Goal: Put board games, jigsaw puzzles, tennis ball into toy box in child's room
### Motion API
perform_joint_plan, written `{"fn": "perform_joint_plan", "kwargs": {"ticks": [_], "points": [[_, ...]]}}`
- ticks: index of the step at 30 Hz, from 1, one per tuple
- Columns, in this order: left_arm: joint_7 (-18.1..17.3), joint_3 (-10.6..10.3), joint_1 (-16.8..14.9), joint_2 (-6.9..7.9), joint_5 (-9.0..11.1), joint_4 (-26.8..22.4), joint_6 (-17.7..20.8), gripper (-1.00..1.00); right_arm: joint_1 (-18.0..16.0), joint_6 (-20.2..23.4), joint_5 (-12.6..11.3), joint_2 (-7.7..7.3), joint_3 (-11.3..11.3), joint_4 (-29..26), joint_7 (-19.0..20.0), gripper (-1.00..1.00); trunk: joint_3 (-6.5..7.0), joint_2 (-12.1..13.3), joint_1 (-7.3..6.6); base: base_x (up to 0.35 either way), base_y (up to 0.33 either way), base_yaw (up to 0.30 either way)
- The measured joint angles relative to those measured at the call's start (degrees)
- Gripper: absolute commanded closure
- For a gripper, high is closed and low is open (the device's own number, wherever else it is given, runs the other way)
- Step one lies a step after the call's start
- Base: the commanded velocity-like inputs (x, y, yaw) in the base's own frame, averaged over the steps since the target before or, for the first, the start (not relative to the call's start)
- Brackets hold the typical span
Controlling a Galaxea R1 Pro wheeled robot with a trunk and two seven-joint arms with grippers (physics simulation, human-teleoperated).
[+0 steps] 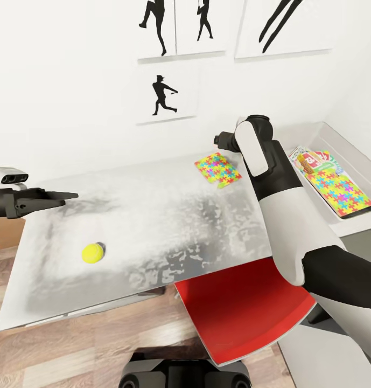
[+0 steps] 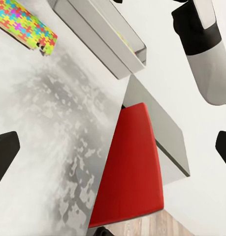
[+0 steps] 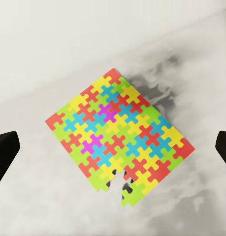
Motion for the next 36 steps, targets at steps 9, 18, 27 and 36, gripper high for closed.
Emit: {"fn": "perform_joint_plan", "kwargs": {"ticks": [9,18,27,36], "points": [[0.0,-0.08,0.0,0.0,0.01,0.0,0.0,-1.0,0.0,0.09,-0.06,-0.08,0.0,0.02,0.03,-1.0,0.0,0.0,-0.01,0.029,0.0,0.0],[0.0,-0.17,0.0,-0.06,0.01,0.01,0.0,-1.0,-3.47,2.13,-0.13,-0.05,-4.93,10.09,-0.01,-1.0,0.0,0.0,0.0,0.084,0.0,0.0],[0.0,-0.26,0.0,-0.06,0.01,0.02,0.0,-1.0,-10.38,4.39,-0.15,-0.12,-7.37,22.54,-0.09,-1.0,0.0,0.0,0.0,0.002,0.0,0.0],[0.0,-0.35,0.0,-0.32,0.01,0.03,0.0,-1.0,-10.73,4.31,-0.08,-0.1,-7.39,23.26,-0.06,-1.0,0.0,0.0,-0.02,0.135,0.009,0.0]]}}
